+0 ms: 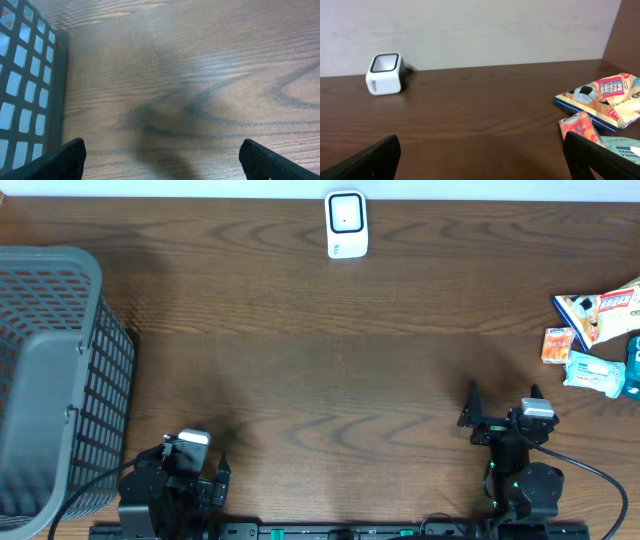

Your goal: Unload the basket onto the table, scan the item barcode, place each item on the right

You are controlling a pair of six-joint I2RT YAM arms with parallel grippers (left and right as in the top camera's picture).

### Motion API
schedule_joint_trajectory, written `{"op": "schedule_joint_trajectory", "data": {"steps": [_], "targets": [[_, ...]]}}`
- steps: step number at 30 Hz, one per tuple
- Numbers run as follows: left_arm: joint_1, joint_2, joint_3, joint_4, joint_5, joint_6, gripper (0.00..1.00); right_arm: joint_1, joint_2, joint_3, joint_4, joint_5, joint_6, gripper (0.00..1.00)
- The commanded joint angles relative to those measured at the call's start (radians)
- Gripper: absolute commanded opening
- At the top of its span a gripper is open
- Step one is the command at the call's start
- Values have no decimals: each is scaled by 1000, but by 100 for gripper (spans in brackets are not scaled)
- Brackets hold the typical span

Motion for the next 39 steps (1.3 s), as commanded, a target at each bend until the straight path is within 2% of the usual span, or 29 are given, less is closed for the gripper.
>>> {"op": "schedule_joint_trajectory", "data": {"steps": [1,3,5,11,14,17,20,27,32,39], "targets": [[1,-3,-2,-2,-5,-13,98,6,-5,-2,-4,2,-8,99],[1,-3,-2,-2,5,-14,98,6,-5,-2,-4,2,-8,99],[1,-3,-2,-2,98,-19,98,6,-5,-2,-4,1,-8,99],[1,-3,-2,74,154,-20,98,6,-5,-2,-4,2,-8,99],[1,-3,-12,164,157,-21,98,6,-5,-2,-4,2,-8,99],[1,-9,-57,319,210,-21,98,6,-5,-2,-4,2,-8,99],[1,-21,-113,439,209,-45,98,6,-5,-2,-4,1,-8,99],[1,-69,-259,611,204,-123,98,6,-5,-2,-4,2,-8,99],[1,-69,-333,687,111,-266,98,6,-5,-2,-4,2,-8,99],[1,-69,-387,783,63,-270,98,6,-5,-2,-4,2,-8,99]]}}
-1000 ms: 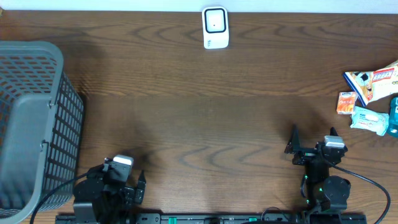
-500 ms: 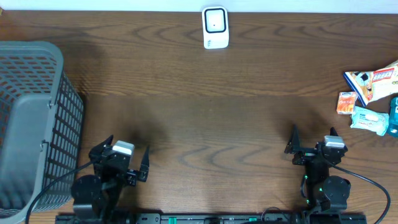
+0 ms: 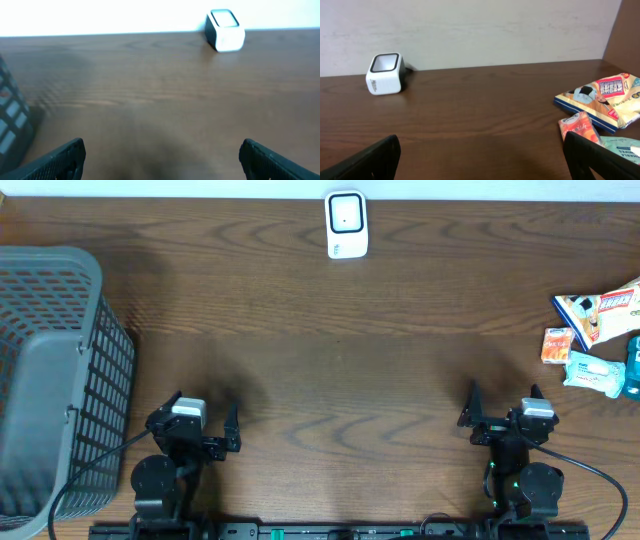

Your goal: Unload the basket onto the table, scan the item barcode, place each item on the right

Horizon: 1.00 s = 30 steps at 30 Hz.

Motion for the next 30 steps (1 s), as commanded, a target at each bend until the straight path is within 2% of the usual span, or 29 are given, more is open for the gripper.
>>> {"op": "schedule_joint_trajectory", "data": {"steps": [1,9,15,19,30], "targets": [[1,-10,-37,44,-47,-32,98,6,-5,-2,-4,2,-8,99],[1,-10,-43,71,-103,-33,98,6,-5,-2,-4,2,-8,99],[1,-10,-107,276,-111,-33,98,6,-5,-2,-4,2,-8,99],[-2,-10,-107,205,-116,-36,98,6,-5,-2,-4,2,-8,99],[-8,-10,-107,208,-119,-36,98,6,-5,-2,-4,2,-8,99]]}}
